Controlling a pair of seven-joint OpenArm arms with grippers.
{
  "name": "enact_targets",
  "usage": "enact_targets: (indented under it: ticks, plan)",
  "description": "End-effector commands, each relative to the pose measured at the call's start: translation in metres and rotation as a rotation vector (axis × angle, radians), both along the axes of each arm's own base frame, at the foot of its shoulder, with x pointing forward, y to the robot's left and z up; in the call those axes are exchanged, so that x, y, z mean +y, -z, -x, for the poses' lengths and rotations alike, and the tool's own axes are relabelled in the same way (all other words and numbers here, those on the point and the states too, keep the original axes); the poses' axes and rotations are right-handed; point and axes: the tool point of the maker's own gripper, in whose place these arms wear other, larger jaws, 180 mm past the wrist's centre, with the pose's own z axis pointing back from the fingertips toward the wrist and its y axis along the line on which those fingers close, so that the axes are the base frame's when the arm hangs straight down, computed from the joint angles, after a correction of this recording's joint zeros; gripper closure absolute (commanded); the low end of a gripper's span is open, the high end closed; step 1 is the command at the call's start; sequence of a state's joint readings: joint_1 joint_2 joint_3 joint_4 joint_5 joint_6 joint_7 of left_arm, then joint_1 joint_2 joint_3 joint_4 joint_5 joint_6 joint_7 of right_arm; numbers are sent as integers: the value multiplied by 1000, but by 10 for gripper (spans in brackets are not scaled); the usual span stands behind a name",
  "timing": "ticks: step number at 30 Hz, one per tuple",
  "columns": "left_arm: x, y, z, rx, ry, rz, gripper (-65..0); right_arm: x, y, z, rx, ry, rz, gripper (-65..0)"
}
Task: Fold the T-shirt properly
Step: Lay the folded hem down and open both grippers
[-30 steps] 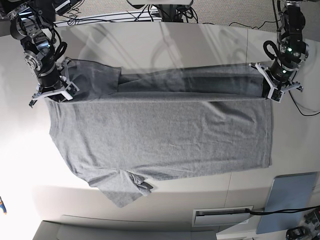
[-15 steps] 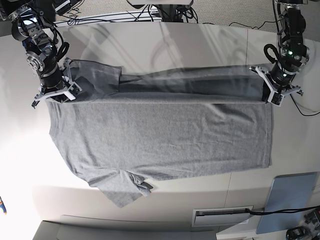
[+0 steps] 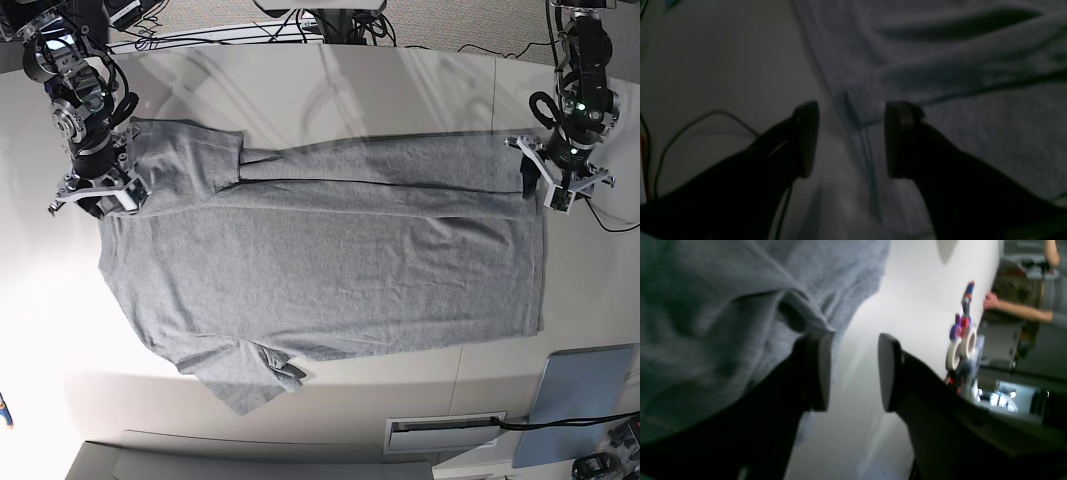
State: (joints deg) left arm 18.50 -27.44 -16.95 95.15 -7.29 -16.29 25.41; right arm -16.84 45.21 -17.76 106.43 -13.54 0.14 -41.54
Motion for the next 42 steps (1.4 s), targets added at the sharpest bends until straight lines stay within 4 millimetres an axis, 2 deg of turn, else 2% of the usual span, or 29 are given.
enact_targets:
  ticks: [1,3,6,7,11,16,20,24,28,36,42]
  plan:
    - [-2,-14,-6,-37,12,23,-295,-4,-19,-11,-77,7,12,-231]
    - [-16,-15,-1,-27,25,114,-204,-10,-27,-13,-135,60,-16,-173]
    - [-36,-17,5,-32,37,258,-3,-16,-33,-15,-198,125,-41,-24]
    - [-40,-16,6,-34,29,285,0,-17,-32,-14,-201,146,-50,0]
    - [-48,-9,7,-42,-29,331,0,-22,-14,-10,-181,225,-151,0]
    - [-52,4,2,-44,-93,384,0,-30,34,3,-46,303,-241,0]
    - [-57,30,7,27,-113,424,0,-28,68,21,81,330,-278,0]
    - [-55,56,40,167,-120,406,0,-36,80,43,149,361,-250,0]
    - [-46,70,80,245,-123,369,0,-43,82,66,181,361,-211,0]
    - [-39,80,156,382,-116,329,0,-43,71,113,215,320,-115,0]
    - [-44,76,190,442,-49,345,0,-48,57,139,222,335,-109,0]
